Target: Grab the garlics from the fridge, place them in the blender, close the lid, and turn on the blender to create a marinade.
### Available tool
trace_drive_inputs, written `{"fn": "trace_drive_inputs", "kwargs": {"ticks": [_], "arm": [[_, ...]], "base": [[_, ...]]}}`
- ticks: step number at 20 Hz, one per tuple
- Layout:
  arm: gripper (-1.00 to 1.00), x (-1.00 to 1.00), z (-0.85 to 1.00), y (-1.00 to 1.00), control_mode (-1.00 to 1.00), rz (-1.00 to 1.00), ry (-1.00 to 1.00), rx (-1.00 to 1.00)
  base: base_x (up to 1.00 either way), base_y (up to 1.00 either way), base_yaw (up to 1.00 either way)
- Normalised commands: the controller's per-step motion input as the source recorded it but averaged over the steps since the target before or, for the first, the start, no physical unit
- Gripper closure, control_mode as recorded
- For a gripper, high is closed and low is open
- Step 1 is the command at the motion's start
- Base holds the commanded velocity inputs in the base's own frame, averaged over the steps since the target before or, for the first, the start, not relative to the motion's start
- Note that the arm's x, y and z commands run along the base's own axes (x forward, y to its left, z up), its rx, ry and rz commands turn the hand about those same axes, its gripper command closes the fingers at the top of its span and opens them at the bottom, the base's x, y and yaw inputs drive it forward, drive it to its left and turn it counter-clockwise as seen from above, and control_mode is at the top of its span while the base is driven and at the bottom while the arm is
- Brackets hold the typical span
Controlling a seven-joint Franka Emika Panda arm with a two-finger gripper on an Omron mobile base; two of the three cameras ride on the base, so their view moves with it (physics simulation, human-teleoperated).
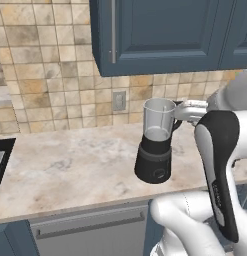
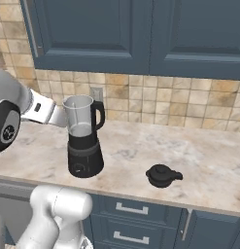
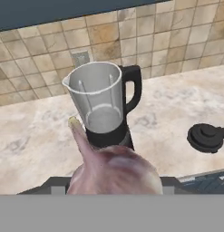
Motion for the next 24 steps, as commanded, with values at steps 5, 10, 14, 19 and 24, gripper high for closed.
{"fn": "trace_drive_inputs", "kwargs": {"ticks": [5, 10, 14, 19, 24], "arm": [[1.0, 1.0, 0.34, 0.0, -1.0, 0.02, 0.11, 0.0], [1.0, 1.0, -0.59, 0.04, -1.0, 0.0, 0.24, 0.0], [1.0, 1.0, -0.7, 0.0, -1.0, 0.04, 0.21, 0.0], [1.0, 0.77, -0.59, 0.11, -1.0, 0.02, 0.11, 0.0], [1.0, 0.53, -0.45, 0.23, -1.0, 0.0, 0.0, 0.0]], "base": [[0.0, 0.0, 0.0], [0.0, 0.0, 0.0], [0.0, 0.0, 0.0], [0.0, 0.0, 0.0], [0.0, 0.0, 0.0]]}}
